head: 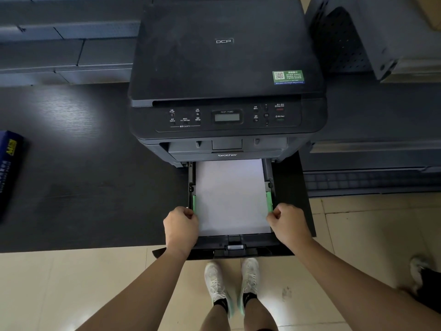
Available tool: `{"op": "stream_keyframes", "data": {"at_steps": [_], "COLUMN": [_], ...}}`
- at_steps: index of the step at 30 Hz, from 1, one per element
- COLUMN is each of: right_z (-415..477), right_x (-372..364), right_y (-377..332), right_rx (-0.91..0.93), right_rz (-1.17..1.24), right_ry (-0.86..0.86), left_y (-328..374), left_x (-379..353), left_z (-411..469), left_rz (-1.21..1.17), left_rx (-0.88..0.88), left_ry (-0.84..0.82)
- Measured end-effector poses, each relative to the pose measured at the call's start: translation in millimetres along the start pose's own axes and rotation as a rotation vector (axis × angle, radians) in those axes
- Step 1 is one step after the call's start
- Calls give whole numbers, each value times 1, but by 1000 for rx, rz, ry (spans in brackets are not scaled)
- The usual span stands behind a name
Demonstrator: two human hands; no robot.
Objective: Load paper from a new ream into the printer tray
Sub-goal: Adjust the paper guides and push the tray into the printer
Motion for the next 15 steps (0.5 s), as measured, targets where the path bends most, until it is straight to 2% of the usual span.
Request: {"op": "stream_keyframes", "data": {"at_steps": [4, 11, 15], "right_z": [-1, -12, -36], "right_x": [0, 14, 41], "right_y": [1, -3, 3], "right_rx": [-6, 17, 3], "right_rz": [-4, -17, 87], "right_ry": [12, 23, -121], "left_y": [1, 2, -6], "left_x": [-1, 9, 36], "left_z": [-1, -7, -21], "left_rz": [28, -66, -72], "left_rx": [-10, -18, -139], "left_ry": [-1, -60, -122]}}
Point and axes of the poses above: each hand's wrist, its own z-axis towards the middle knuckle, its own x-axis out of the back of the hand, y = z × x, the point moved 7 cm from there along z, towards the middle knuckle, and after that the axes turned 9 degrees about z, right-handed, at the moved point
